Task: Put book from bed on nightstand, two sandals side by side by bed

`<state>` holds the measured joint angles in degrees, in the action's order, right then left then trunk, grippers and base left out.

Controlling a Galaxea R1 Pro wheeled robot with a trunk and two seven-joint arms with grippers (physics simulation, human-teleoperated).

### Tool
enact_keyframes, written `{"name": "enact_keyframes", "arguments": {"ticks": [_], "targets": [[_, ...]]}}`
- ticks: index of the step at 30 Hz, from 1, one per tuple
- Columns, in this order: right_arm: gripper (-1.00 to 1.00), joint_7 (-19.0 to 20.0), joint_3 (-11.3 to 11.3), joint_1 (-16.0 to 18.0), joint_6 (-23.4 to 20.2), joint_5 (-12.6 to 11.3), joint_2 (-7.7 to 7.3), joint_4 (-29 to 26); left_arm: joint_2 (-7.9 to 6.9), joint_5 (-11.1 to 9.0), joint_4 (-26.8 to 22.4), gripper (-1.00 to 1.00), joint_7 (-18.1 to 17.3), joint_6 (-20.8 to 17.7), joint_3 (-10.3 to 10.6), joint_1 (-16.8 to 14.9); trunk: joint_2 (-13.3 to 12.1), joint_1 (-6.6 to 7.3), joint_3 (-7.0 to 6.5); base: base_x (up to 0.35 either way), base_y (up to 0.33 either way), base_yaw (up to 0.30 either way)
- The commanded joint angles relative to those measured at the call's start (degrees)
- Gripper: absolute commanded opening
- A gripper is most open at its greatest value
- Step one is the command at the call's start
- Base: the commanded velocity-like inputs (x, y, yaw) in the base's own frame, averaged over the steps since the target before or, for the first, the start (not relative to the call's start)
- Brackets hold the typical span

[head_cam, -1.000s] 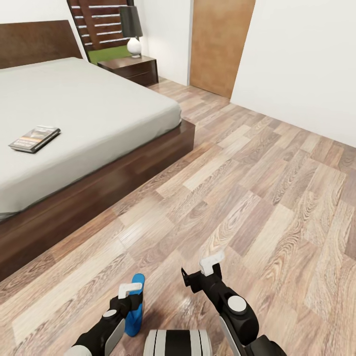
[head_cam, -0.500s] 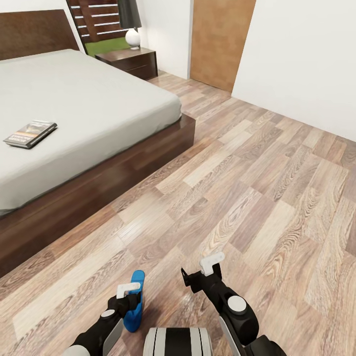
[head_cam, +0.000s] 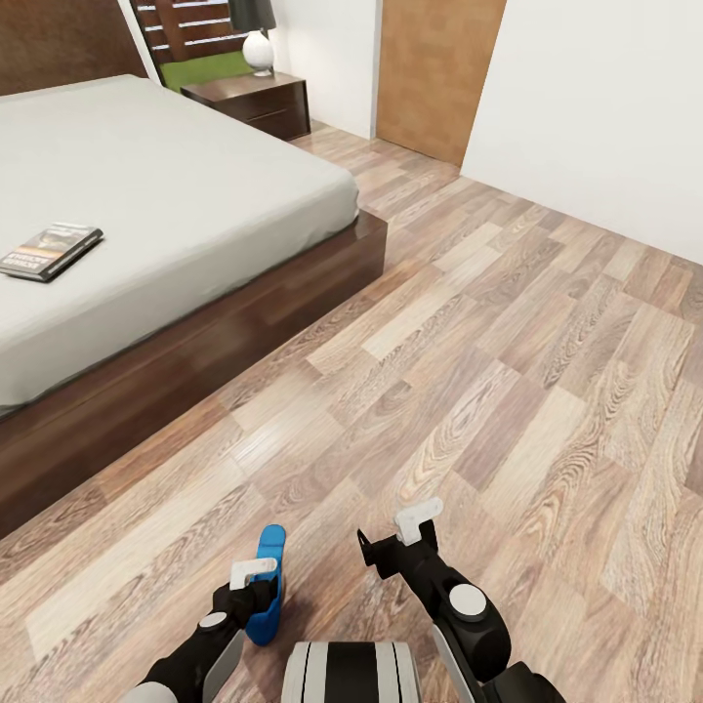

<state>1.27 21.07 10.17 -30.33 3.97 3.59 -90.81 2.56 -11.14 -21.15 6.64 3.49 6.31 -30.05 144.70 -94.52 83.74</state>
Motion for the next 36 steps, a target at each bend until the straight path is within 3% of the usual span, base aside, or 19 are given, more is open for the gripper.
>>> {"name": "enact_keyframes", "arguments": {"ticks": [1, 13, 20, 28, 33, 36], "targets": [[1.0, 0.1, 0.0, 0.0, -0.3, 0.4, 0.01, -0.1, -0.03, -0.6, 0.0, 1.0, 0.4, 0.3, 0.5, 0.0, 0.0, 0.01, 0.03, 0.0, 0.0, 0.0], [1.0, 0.1, 0.0, 0.0, -0.3, 0.4, 0.01, 0.0, 0.17, -0.6, -0.1, 1.0, 0.4, 0.4, 0.5, 0.0, 0.0, 0.01, 0.03, 0.0, 0.0, 0.0], [1.0, 0.1, 0.0, 0.0, -0.3, 0.4, -0.02, 0.0, 0.44, -0.5, -0.2, 1.0, 0.4, 0.5, 0.6, -0.1, 0.1, -0.17, 1.58, 0.0, 0.0, 0.0], [1.0, 0.1, 0.0, 0.0, -0.3, 0.4, 0.01, 0.0, 0.43, -0.5, -0.6, 1.0, 0.3, 0.5, 1.7, -0.2, 0.1, -0.17, 1.58, 0.0, 0.0, 0.0], [1.0, 0.1, 0.0, 0.0, -0.4, 0.4, 0.01, 0.0, 0.36, -0.5, -0.9, 1.0, 0.2, 0.5, 1.9, -0.2, 0.2, -0.3, 2.69, 0.0, 0.0, 0.0], [1.0, 0.1, 0.0, 0.0, -0.4, 0.4, 0.01, 0.0, 0.39, -0.6, -1.0, 1.0, 0.3, 0.5, 1.9, -0.2, 0.2, -0.3, 2.69, 0.0, 0.0, 0.0]]}}
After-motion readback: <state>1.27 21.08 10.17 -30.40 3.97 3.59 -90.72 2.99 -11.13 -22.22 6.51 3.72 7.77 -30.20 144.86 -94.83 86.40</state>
